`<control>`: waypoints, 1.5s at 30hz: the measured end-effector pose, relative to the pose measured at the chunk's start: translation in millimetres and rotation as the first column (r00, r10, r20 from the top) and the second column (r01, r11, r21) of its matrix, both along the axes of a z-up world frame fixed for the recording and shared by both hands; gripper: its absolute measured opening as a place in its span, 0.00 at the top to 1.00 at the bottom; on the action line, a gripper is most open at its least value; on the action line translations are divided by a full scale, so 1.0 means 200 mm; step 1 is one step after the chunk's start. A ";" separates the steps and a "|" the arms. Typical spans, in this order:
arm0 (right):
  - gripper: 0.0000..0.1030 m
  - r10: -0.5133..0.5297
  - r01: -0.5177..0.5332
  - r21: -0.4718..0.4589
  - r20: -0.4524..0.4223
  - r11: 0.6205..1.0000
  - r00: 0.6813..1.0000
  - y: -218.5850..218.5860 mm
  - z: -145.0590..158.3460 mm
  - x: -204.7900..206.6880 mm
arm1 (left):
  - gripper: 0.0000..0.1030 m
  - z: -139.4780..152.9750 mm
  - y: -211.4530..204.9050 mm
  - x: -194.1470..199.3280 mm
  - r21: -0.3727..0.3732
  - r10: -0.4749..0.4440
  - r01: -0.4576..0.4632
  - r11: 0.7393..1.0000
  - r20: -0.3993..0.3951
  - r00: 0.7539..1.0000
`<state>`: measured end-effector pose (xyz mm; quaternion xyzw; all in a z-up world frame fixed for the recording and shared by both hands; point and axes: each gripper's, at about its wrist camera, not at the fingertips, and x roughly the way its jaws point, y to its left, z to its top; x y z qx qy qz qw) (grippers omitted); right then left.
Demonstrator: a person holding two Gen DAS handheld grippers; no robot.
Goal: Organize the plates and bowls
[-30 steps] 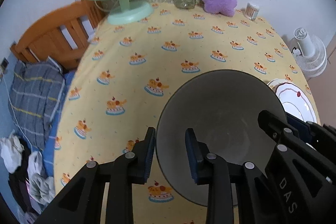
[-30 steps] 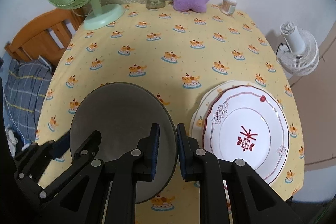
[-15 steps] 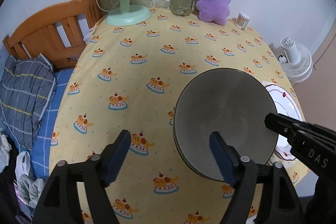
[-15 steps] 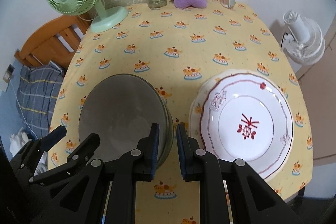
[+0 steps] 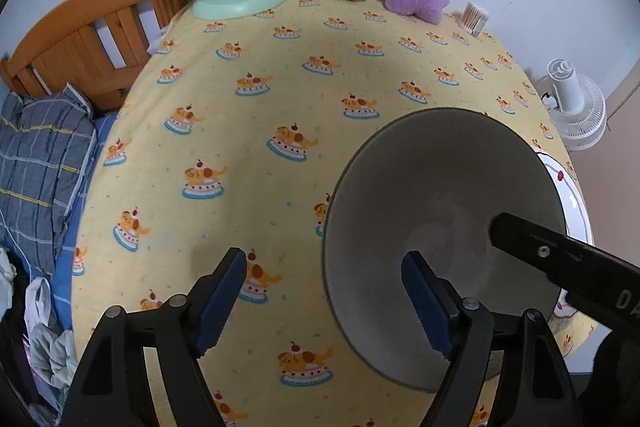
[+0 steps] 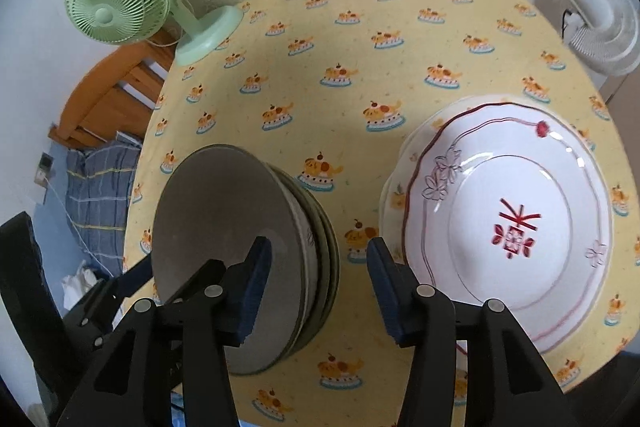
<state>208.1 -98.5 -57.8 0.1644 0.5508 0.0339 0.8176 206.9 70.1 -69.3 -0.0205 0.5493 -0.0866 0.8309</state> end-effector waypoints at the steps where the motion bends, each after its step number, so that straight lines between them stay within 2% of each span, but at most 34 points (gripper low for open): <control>1: 0.48 0.012 -0.012 0.002 -0.006 1.000 1.000 0.00 -0.01 0.02 | 0.21 -0.01 -0.01 0.01 -0.001 0.003 -0.003 1.000 -0.005 1.000; 3: 0.52 0.040 -0.039 0.021 -0.023 0.999 0.999 0.01 -0.05 0.05 | 0.21 -0.02 -0.02 0.02 0.003 0.012 -0.012 1.000 -0.015 1.000; 7: 0.70 0.078 -0.076 0.040 -0.050 0.996 0.996 0.00 -0.10 0.10 | 0.21 -0.02 -0.03 0.05 0.016 0.032 -0.031 0.999 -0.022 0.999; 9: 0.71 0.105 -0.101 0.075 -0.049 0.992 0.993 -0.01 -0.12 0.12 | 0.21 -0.02 -0.03 0.06 0.025 0.043 -0.043 0.999 -0.026 0.999; 12: 0.71 0.143 -0.138 0.093 -0.047 0.986 0.989 -0.01 -0.14 0.13 | 0.21 -0.04 -0.05 0.06 0.056 0.038 -0.036 0.998 -0.036 0.999; 16: 0.71 0.166 -0.162 0.107 -0.030 0.981 0.986 -0.02 -0.16 0.12 | 0.21 -0.06 -0.08 0.06 0.061 0.015 -0.012 0.998 -0.038 0.999; 22: 0.66 0.119 -0.105 0.183 -0.062 0.978 0.991 -0.05 -0.21 0.13 | 0.22 -0.07 -0.10 0.10 0.002 -0.047 0.047 0.999 -0.026 0.999; 25: 0.66 0.075 -0.063 0.163 -0.068 0.985 0.995 -0.03 -0.19 0.11 | 0.23 -0.07 -0.08 0.12 -0.030 -0.088 0.087 0.996 -0.030 0.996; 26: 0.65 0.058 -0.045 0.160 -0.075 0.986 0.995 -0.03 -0.19 0.11 | 0.26 -0.08 -0.08 0.13 -0.052 -0.112 0.110 0.993 -0.043 0.993; 28: 0.65 0.042 -0.031 0.140 -0.072 0.990 0.997 -0.01 -0.18 0.10 | 0.35 -0.08 -0.09 0.13 -0.085 -0.153 0.149 0.985 -0.046 0.987; 29: 0.65 0.038 -0.029 0.127 -0.069 0.991 0.997 -0.01 -0.18 0.09 | 0.44 -0.07 -0.10 0.12 -0.112 -0.176 0.170 0.979 -0.046 0.983; 37: 0.64 -0.017 0.021 0.062 -0.077 0.998 0.997 0.03 -0.15 0.07 | 0.46 -0.06 -0.08 0.12 -0.149 -0.218 0.207 0.967 -0.061 0.974; 45: 0.63 -0.079 0.085 0.065 -0.099 0.994 0.992 0.04 -0.15 0.02 | 0.46 -0.05 -0.07 0.09 -0.160 -0.251 0.238 0.958 -0.063 0.966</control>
